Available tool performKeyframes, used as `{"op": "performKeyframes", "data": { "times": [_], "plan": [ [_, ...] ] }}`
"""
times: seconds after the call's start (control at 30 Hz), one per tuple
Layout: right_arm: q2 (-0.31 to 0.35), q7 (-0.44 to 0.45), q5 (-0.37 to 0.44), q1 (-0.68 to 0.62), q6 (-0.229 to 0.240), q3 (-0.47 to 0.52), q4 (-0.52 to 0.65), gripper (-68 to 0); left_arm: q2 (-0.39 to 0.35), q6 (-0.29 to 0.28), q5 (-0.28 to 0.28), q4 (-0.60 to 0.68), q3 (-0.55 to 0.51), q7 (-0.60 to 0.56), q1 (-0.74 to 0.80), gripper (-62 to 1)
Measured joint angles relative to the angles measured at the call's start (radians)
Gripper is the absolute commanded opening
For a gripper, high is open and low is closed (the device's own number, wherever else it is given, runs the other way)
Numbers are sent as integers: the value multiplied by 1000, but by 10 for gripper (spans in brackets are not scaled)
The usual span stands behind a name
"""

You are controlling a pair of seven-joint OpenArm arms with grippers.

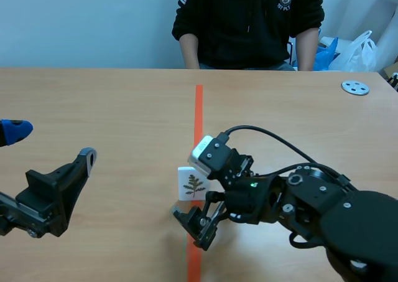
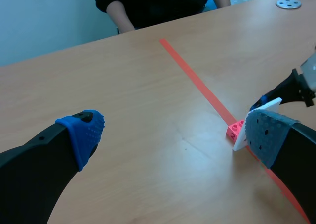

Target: Sort the leaf by its shape. The table is split by an orange tape line. A compound leaf with several leaflets goes to the left side, a simple leaf with one blade goes to the right side. Return to the home posture when a red brick is placed on the table.

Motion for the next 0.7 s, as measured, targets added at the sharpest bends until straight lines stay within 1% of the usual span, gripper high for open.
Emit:
{"op": "performKeyframes", "data": {
  "times": [0.03,0.13,0.27,0.3,0.4,0.47,0.7],
  "plan": [
    [-11,5,-6,6,-1,-8,-9,-116,0,0,0,0,0,-2,0,4],
    [-32,16,-10,15,-25,-21,-27,-116,0,1,0,0,0,-3,0,4],
    [-38,19,-12,15,-26,-24,-31,-119,0,1,0,0,0,-2,0,4],
    [-38,19,-12,15,-26,-24,-31,-139,0,1,0,0,0,-2,0,4],
    [-37,19,-12,15,-26,-24,-31,-234,0,1,0,0,0,-2,0,4],
    [-37,16,-12,15,-26,-24,-31,-267,0,1,0,0,0,-2,0,4],
    [-31,15,-12,15,-26,-24,-31,-267,0,1,0,0,0,-2,0,4]
  ]
}}
